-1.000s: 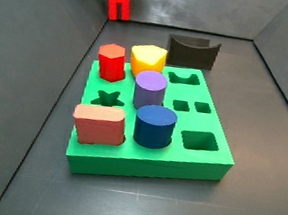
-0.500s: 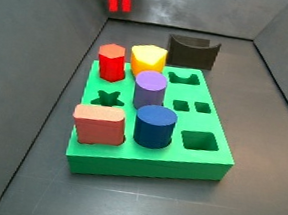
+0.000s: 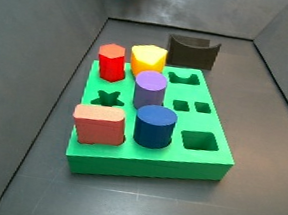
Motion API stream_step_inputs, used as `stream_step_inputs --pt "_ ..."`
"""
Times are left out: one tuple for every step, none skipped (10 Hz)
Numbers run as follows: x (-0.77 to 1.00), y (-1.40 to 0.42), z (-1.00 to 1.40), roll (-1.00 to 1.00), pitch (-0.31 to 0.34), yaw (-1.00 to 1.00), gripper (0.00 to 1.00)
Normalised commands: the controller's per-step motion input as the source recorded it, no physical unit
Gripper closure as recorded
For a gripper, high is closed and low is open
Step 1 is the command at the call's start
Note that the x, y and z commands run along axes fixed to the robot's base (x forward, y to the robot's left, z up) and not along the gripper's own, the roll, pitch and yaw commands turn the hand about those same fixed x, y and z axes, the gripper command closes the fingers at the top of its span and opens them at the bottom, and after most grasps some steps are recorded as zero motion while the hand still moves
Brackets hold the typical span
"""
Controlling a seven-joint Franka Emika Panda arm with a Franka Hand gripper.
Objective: Pick up the double-square object. Move up. Move to above the board. Insert the double-square object.
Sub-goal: Move to above the board.
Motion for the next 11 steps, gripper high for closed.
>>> stream_step_inputs --pt "0.14 0.15 0.78 -0.13 0.022 -0.05 1.0" --pt "0.09 0.1 0.6 -0.11 0.037 -0.04 1.0" --pt "0.06 0.08 0.48 -0.09 0.043 -0.04 1.0" --pt "0.02 0.05 0.25 -0.06 0.052 -0.04 1.0" --pt "0.17 -1.0 0.21 -0.04 0.425 -1.0 1.0" --pt "0.17 -1.0 0.2 -0.01 0.44 -1.0 1.0" --pt "0.17 -1.0 0.2 0.03 0.401 -0.81 1.0" --pt "0.17 -1.0 0.2 -0.01 0.287 -0.56 1.0" --pt "0.17 -1.0 0.2 -0.01 0.208 -0.35 1.0" --pt "0.17 -1.0 0.21 -0.01 0.149 -0.19 1.0" --pt "0.17 -1.0 0.21 -0.01 0.109 -0.09 1.0"
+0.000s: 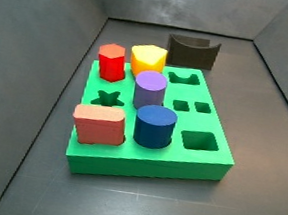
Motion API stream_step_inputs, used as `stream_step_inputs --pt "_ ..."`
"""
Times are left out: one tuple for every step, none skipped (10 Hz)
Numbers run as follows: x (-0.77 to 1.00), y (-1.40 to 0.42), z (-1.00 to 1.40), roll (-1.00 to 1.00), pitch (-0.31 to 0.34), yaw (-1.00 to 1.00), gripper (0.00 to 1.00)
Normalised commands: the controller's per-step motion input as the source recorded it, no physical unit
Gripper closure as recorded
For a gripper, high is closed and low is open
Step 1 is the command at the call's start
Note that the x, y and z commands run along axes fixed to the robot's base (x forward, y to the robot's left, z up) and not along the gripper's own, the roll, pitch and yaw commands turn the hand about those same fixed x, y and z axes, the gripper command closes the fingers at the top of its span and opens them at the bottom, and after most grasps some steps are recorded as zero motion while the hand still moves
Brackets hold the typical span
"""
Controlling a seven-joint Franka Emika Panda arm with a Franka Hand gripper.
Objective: Pick up the double-square object. Move up. Move to above the board. Insert the double-square object.
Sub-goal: Move to above the board.
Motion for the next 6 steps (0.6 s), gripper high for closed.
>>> stream_step_inputs --pt "0.17 -1.0 0.21 -0.02 0.077 -0.04 1.0" --pt "0.17 -1.0 0.21 -0.02 0.051 -0.01 1.0" --pt "0.18 -1.0 0.22 -0.02 0.044 0.0 1.0" --pt "0.18 -1.0 0.22 -0.01 0.044 0.0 1.0" --pt "0.18 -1.0 0.22 -0.02 0.039 0.01 1.0" --pt "0.18 -1.0 0.23 0.0 0.045 0.01 1.0"
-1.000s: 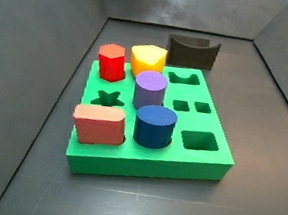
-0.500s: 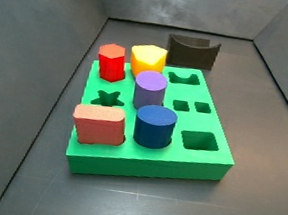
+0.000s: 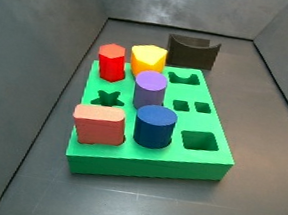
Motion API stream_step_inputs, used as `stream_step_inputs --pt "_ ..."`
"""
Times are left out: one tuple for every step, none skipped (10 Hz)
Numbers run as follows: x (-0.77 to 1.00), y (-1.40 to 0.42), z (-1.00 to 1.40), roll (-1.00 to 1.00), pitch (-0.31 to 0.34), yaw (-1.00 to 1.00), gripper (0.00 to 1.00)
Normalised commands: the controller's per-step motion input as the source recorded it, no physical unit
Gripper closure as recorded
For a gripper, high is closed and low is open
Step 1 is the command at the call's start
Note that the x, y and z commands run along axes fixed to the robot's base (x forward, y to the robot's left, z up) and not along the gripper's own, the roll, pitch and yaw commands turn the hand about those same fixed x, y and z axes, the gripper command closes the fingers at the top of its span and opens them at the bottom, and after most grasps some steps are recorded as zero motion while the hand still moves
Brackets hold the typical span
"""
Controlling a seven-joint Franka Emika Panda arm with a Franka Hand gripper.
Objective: Pick up the double-square object. Move up. Move to above the board. Insert the double-square object.
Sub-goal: Move to above the board.
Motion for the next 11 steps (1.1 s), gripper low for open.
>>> stream_step_inputs --pt "0.18 -1.0 0.23 0.0 0.049 0.01 1.0" --pt "0.19 -1.0 0.23 0.0 0.064 0.01 1.0" --pt "0.2 -1.0 0.23 -0.01 0.085 0.01 1.0" --pt "0.21 -1.0 0.23 0.01 0.105 0.0 1.0" --pt "0.22 -1.0 0.23 -0.01 0.121 0.0 1.0" --pt "0.24 -1.0 0.24 0.0 0.12 0.0 1.0" --pt "0.26 -1.0 0.24 0.0 0.122 0.01 1.0" --pt "0.26 -0.91 0.22 0.0 0.126 0.0 1.0" --pt "0.22 -0.72 0.18 0.0 0.128 0.01 1.0" --pt "0.15 -0.37 0.1 0.01 0.119 0.01 1.0" --pt "0.11 -0.26 0.08 0.01 0.103 0.0 1.0"
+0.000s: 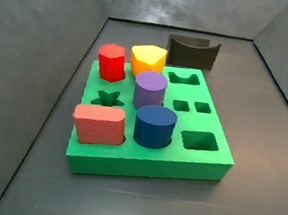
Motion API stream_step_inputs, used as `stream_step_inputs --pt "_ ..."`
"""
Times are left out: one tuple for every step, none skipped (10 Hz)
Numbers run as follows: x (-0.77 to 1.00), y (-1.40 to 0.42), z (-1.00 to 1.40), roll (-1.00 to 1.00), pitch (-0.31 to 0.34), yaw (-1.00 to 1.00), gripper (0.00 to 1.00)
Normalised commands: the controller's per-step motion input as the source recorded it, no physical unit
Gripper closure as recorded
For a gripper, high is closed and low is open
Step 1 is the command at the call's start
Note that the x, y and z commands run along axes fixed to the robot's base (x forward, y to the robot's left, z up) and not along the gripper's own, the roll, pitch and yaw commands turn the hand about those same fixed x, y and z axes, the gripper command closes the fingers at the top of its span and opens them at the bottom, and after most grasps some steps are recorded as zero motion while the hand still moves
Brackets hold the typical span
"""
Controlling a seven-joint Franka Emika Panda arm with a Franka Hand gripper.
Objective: Pick up the double-square object. Move up. Move to above the board. Insert the double-square object.
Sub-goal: Insert the double-square object.
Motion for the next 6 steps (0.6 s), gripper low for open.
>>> stream_step_inputs --pt "0.02 0.0 0.0 0.0 0.0 0.0 1.0" --pt "0.35 -0.03 -0.12 0.0 -0.034 0.0 1.0" --pt "0.71 -0.02 -0.23 0.04 -0.029 0.11 1.0" --pt "0.93 0.0 -0.26 0.01 -0.006 0.17 1.0" --pt "0.99 0.0 -0.21 0.0 0.0 0.19 1.0" --pt "0.98 0.05 -0.22 0.0 0.0 0.2 1.0"
